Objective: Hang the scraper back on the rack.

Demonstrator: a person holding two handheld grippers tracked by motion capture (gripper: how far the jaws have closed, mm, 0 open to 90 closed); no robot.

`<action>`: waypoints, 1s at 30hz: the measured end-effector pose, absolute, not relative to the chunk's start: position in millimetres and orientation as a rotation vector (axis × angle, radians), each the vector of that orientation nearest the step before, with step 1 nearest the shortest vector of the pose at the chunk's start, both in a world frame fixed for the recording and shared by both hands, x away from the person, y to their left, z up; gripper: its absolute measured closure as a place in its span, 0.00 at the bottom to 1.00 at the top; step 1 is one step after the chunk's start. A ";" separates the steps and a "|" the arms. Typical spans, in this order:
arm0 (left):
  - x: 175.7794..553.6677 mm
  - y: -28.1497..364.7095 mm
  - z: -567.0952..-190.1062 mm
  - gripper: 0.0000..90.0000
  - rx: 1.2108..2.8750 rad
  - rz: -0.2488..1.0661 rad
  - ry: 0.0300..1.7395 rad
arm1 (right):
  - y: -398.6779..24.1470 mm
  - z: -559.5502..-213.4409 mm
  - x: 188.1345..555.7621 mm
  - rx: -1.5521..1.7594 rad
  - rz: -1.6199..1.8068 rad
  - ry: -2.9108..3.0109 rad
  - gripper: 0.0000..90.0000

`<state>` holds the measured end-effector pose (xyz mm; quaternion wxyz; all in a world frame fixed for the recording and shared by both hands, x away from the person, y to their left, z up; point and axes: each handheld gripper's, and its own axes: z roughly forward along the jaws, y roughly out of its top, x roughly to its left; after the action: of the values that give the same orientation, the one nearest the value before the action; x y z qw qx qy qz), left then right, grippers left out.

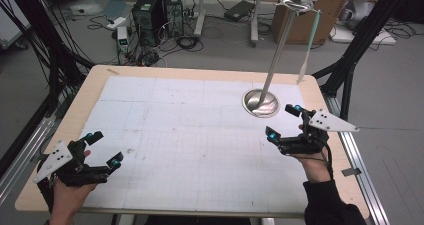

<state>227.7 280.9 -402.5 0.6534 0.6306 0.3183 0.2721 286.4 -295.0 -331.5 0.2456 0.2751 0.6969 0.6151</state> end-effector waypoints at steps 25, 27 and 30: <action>230.7 275.3 -405.0 0.02 1.447 0.613 0.725 | -287.5 -403.8 254.6 0.804 1.715 1.895 0.00; 231.1 276.5 -405.7 0.02 1.450 0.614 0.726 | -289.6 -406.1 252.4 0.807 1.715 1.895 0.00; 231.5 278.1 -406.8 0.02 1.445 0.617 0.732 | -295.6 -410.7 248.8 0.814 1.724 1.880 0.00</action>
<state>231.5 278.1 -406.8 0.6474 0.6353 0.3219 0.2713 248.8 -295.6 -410.7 0.2300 0.2958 0.6835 0.6265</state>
